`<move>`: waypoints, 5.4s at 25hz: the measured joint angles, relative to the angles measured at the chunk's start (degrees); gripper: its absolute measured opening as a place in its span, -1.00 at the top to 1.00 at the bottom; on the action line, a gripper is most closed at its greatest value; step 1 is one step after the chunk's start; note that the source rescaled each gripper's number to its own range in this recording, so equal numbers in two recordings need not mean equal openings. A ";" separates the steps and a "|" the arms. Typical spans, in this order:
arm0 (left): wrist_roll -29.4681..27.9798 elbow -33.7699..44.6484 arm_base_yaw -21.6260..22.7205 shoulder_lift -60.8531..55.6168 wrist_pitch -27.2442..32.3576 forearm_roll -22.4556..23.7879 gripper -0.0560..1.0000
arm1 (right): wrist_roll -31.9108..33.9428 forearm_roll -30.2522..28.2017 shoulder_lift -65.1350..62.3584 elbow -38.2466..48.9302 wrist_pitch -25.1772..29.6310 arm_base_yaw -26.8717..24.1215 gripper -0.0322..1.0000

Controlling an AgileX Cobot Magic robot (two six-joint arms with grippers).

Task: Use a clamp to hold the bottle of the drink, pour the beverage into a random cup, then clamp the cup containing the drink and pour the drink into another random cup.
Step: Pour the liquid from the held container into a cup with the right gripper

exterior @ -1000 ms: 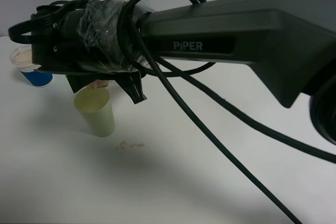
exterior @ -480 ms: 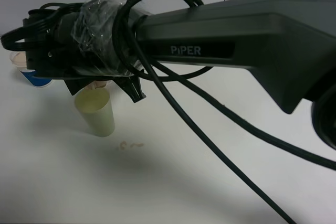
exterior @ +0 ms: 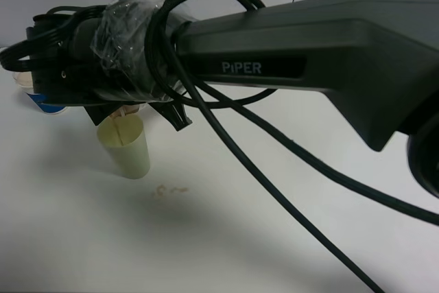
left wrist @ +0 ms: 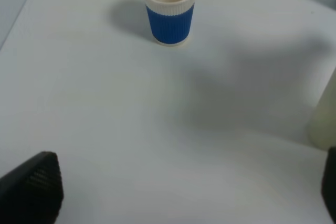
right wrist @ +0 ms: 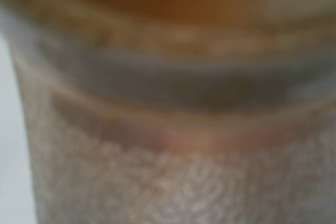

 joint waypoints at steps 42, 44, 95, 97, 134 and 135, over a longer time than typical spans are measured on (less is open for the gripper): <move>0.00 0.00 0.00 0.00 0.00 0.00 -1.00 | -0.05 -6.81 0.00 0.00 0.00 0.00 0.92; 0.00 0.00 0.00 0.00 0.00 0.00 -1.00 | -0.10 -6.89 0.00 0.00 0.00 0.00 0.92; 0.00 0.00 0.00 0.00 0.00 0.00 -1.00 | -1.30 -8.96 0.27 -0.06 0.02 1.98 0.93; 0.00 0.00 0.00 0.00 0.00 0.00 -1.00 | -1.38 -8.96 0.27 -0.06 0.02 1.98 0.93; 0.00 0.00 0.00 0.00 0.00 0.00 -1.00 | -1.47 -16.84 0.27 -0.06 -0.01 2.16 0.93; 0.00 0.00 0.00 0.00 0.00 0.00 -1.00 | -1.47 -16.91 0.27 -0.06 -0.01 2.16 0.93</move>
